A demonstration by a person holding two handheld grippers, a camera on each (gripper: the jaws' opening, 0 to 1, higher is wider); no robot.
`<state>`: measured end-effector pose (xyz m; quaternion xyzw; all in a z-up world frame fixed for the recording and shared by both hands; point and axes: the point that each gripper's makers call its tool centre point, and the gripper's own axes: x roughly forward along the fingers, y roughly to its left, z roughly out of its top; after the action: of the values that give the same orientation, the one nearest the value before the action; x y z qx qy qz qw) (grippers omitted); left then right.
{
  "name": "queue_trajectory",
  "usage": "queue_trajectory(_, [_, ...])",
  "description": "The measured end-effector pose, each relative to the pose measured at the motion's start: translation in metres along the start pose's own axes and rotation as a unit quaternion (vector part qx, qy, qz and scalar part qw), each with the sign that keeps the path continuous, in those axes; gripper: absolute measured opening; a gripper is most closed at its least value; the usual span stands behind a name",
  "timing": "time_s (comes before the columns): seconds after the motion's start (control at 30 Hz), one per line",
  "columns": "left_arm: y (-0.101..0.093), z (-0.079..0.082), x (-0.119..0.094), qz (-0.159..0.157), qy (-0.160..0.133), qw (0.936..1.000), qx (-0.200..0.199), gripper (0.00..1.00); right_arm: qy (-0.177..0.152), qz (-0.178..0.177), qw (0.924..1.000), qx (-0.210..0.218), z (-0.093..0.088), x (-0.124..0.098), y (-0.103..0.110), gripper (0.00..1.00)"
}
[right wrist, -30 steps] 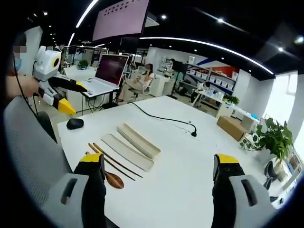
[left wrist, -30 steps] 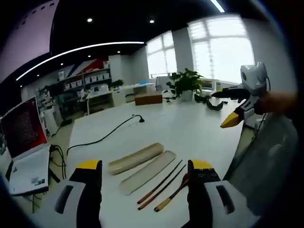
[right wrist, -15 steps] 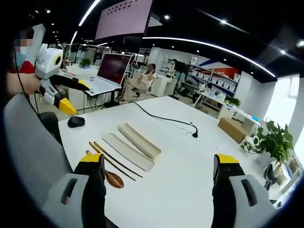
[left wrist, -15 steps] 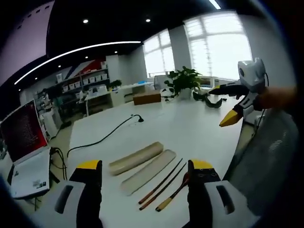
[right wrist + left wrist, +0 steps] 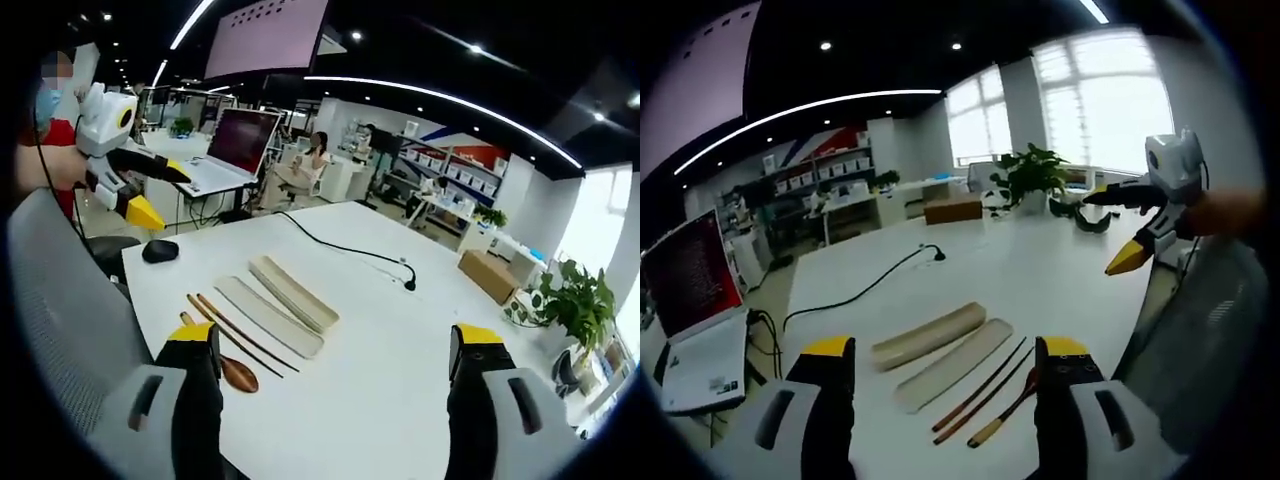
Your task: Arrange the utensils inside the cutlery case until each visible utensil rests in its matching compartment.
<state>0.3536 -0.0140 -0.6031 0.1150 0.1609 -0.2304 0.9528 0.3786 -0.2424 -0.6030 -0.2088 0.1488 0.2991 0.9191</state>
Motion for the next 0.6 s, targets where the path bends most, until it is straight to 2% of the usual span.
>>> queue_trajectory(0.6, [0.0006, 0.001, 0.0013, 0.0, 0.0, 1.0, 0.001, 0.75, 0.017, 0.014, 0.9995, -0.021, -0.0062, 0.0044, 0.0073, 0.95])
